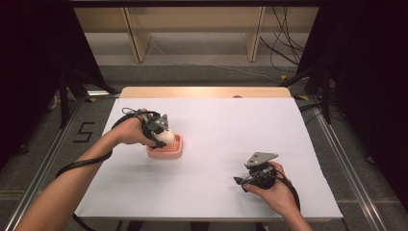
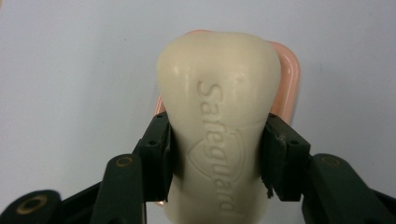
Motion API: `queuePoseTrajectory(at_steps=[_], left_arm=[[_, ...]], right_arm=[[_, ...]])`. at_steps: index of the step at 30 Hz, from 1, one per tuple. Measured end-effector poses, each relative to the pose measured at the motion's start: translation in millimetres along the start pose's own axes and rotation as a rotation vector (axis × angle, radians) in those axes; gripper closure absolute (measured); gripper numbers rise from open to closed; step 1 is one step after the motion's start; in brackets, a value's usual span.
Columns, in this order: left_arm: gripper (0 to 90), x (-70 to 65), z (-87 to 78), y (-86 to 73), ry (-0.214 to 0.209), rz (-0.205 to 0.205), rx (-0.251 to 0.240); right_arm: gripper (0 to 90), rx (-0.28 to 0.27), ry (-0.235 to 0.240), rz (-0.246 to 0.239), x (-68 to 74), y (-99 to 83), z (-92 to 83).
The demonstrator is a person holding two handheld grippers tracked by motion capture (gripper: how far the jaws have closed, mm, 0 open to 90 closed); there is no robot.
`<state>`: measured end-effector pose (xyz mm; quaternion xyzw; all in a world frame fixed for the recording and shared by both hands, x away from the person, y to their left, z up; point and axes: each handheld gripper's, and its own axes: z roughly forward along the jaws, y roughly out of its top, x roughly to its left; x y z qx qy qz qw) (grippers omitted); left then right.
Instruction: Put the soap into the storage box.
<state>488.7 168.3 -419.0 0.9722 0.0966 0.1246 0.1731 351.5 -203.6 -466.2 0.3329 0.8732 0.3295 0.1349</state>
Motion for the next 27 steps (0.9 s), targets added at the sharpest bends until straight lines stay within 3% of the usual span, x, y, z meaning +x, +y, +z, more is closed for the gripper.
queuePoseTrajectory(at_steps=[12, 15, 27], left_arm=[[49.6, 0.7, 4.5, 1.0, -0.003, -0.002, 0.007], [49.6, -0.9, 6.1, 1.1, -0.006, -0.019, 0.005], [49.6, 0.8, 11.2, 1.9, -0.006, 0.007, 0.014]], right_arm=[[34.7, -0.013, -0.002, 0.002, 0.7, -0.4, 1.8], [34.8, -0.013, -0.003, 0.003, 0.7, -0.4, 1.5], [34.7, 0.0, 0.004, 0.0, 0.1, 0.0, 0.3]])
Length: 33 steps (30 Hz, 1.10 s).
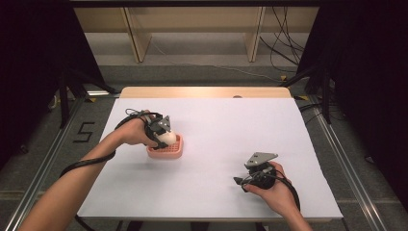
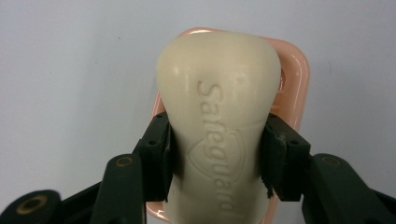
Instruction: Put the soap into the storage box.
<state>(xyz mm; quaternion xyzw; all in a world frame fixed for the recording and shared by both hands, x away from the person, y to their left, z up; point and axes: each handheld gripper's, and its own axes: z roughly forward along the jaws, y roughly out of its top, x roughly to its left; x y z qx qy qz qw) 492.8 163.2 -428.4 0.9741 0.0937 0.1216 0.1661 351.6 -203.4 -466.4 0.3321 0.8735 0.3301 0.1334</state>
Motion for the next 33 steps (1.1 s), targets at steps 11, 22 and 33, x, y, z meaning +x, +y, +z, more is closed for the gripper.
queuePoseTrajectory(at_steps=[11, 22, 33], left_arm=[[49.6, 0.8, 5.1, -1.3, -0.001, -0.011, 0.007], [49.5, 1.5, 9.6, -2.4, -0.005, -0.014, 0.016], [49.5, 1.1, 13.5, -5.0, -0.011, -0.034, 0.03]], right_arm=[[34.7, -0.013, -0.005, 0.001, 0.5, -0.4, 1.6], [34.7, -0.01, -0.004, 0.002, 0.9, -0.4, 2.0], [34.6, -0.008, 0.014, -0.037, -0.5, 0.4, 3.6]])
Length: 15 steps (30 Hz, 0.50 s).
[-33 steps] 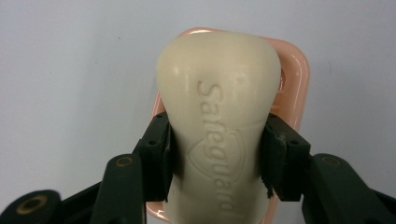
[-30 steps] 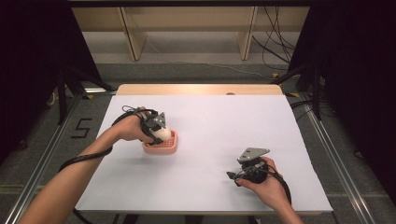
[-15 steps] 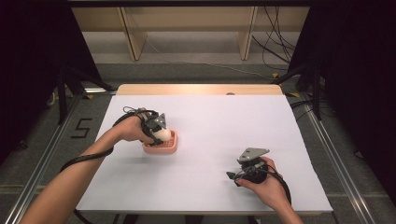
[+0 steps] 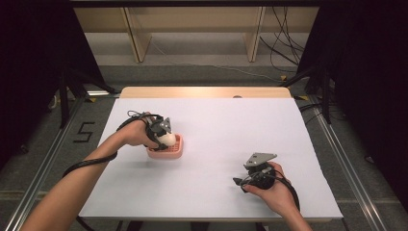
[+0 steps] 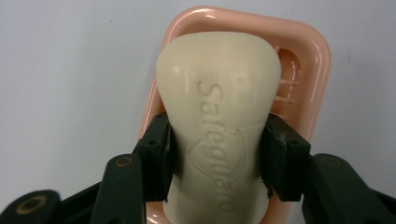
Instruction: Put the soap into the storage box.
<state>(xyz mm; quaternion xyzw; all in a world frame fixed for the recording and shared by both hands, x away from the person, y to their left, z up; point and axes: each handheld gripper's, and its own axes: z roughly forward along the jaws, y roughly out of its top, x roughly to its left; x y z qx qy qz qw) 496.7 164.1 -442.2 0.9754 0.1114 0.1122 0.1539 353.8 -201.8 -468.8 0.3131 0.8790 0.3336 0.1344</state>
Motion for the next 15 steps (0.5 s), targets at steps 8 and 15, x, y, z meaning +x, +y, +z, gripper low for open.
queuePoseTrajectory(at_steps=[8, 15], left_arm=[[49.4, 0.6, 0.6, 0.3, -0.003, -0.003, 0.007], [49.2, 0.3, 1.8, 1.0, -0.008, -0.008, 0.011]], right_arm=[[34.5, 0.002, 0.002, -0.004, 0.1, 0.4, 0.1], [34.3, 0.002, 0.002, -0.006, 0.1, 0.6, 0.0]])
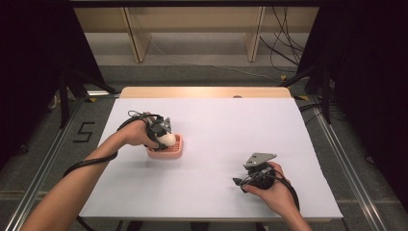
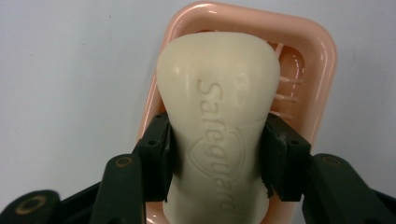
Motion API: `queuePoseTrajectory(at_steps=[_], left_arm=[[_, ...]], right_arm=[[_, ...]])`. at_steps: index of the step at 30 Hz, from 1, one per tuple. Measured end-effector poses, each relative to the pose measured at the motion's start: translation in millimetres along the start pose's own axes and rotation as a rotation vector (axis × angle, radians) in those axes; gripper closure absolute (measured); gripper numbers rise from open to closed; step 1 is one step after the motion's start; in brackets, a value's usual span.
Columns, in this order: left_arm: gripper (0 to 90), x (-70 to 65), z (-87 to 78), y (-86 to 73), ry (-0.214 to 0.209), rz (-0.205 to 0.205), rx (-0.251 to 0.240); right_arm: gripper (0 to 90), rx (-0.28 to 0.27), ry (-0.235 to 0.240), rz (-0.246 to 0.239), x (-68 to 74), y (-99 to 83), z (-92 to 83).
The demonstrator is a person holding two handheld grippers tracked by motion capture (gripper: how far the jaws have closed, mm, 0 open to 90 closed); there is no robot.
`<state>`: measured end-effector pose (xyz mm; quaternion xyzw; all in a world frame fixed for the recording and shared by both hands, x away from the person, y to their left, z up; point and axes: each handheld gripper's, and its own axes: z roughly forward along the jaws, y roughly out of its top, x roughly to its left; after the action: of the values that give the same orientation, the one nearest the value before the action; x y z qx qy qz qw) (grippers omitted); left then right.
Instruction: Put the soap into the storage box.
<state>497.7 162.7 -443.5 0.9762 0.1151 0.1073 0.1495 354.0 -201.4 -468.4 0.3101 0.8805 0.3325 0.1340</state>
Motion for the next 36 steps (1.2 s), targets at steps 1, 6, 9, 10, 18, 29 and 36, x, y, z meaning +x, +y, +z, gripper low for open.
queuePoseTrajectory(at_steps=[1, 6, 9, 10, 18, 29, 36], left_arm=[[49.2, 0.0, 0.1, 0.1, -0.001, -0.001, 0.003], [48.3, 0.4, 1.5, -0.1, -0.003, -0.003, 0.012], [47.0, 1.2, -2.1, 0.4, -0.002, -0.01, 0.013], [46.4, 1.5, -3.8, 0.6, -0.001, -0.008, 0.011], [44.8, -0.4, -21.2, -1.0, 0.028, -0.013, -0.016], [43.4, -22.4, -40.7, -27.4, 0.07, -0.04, -0.078], [40.2, -36.8, -47.6, -47.4, 0.121, -0.139, -0.144]], right_arm=[[34.3, 0.0, -0.001, 0.0, 0.0, 0.0, 0.0], [34.3, 0.0, -0.005, 0.003, 0.4, -0.1, -0.1], [34.2, -0.001, -0.006, 0.003, 0.4, -0.2, -0.2], [34.2, -0.001, -0.006, 0.002, 0.3, -0.2, -0.3], [33.9, 0.012, -0.021, 0.032, 2.3, -0.3, -2.4], [33.3, 0.004, -0.02, 0.036, 3.6, -0.7, 0.2], [33.1, 0.022, -0.011, 0.052, 4.8, -0.7, -0.9]])
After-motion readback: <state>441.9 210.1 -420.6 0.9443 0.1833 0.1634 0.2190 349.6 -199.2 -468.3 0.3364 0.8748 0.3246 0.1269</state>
